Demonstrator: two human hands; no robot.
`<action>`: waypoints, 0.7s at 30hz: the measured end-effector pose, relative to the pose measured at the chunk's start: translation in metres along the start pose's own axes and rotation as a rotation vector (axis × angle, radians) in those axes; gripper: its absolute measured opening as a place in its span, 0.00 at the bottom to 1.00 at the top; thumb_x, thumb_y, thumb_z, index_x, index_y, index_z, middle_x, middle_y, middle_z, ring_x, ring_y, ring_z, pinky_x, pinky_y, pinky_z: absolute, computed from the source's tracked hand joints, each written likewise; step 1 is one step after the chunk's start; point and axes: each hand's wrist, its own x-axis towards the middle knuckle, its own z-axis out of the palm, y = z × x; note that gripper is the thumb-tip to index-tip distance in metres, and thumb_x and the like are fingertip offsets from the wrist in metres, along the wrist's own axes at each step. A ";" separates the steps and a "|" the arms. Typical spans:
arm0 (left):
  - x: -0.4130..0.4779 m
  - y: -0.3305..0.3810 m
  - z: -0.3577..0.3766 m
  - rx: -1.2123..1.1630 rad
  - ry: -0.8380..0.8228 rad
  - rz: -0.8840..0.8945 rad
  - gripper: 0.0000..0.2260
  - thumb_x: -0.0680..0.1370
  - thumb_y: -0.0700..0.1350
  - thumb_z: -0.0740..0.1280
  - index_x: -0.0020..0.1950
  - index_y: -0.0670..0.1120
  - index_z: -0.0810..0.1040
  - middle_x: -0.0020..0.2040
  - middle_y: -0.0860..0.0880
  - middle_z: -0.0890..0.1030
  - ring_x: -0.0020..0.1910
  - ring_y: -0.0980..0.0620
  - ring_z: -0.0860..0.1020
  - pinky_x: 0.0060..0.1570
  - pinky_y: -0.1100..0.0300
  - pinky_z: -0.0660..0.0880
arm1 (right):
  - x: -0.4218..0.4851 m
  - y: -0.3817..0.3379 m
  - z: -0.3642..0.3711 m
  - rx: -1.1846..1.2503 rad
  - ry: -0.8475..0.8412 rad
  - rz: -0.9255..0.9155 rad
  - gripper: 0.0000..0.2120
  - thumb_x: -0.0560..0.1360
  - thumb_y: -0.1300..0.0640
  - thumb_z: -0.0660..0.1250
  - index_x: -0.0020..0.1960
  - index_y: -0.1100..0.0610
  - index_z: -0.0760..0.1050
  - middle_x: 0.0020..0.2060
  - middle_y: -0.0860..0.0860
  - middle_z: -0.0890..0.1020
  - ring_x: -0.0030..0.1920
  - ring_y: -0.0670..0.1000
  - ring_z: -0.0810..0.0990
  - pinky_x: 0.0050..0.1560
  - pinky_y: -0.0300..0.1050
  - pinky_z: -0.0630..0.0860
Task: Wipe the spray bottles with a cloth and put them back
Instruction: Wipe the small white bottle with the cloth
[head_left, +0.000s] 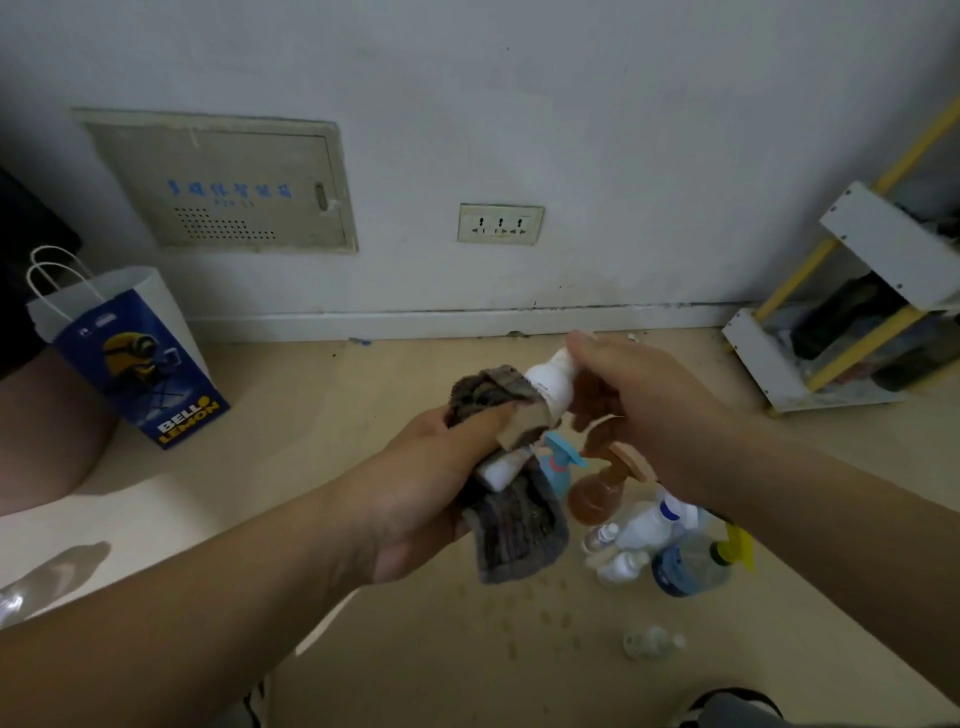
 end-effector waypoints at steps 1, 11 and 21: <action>-0.001 0.002 -0.001 -0.022 -0.024 -0.016 0.19 0.72 0.52 0.73 0.62 0.49 0.83 0.48 0.50 0.88 0.45 0.54 0.86 0.46 0.57 0.83 | 0.003 0.000 -0.003 -0.045 -0.004 0.020 0.19 0.81 0.43 0.64 0.43 0.60 0.76 0.35 0.57 0.77 0.31 0.54 0.76 0.31 0.49 0.73; 0.004 -0.005 -0.009 0.019 0.145 -0.129 0.17 0.83 0.56 0.64 0.60 0.44 0.80 0.39 0.44 0.81 0.33 0.49 0.78 0.35 0.57 0.76 | -0.004 0.005 -0.001 -0.241 0.075 -0.108 0.26 0.81 0.47 0.64 0.29 0.58 0.65 0.24 0.56 0.65 0.23 0.52 0.63 0.24 0.41 0.65; 0.023 -0.005 -0.013 -0.073 0.414 -0.116 0.10 0.84 0.49 0.65 0.61 0.45 0.79 0.55 0.39 0.84 0.47 0.40 0.84 0.42 0.51 0.82 | -0.001 0.000 -0.002 -0.560 0.039 -0.272 0.27 0.82 0.51 0.63 0.33 0.68 0.64 0.27 0.58 0.64 0.24 0.50 0.61 0.23 0.31 0.62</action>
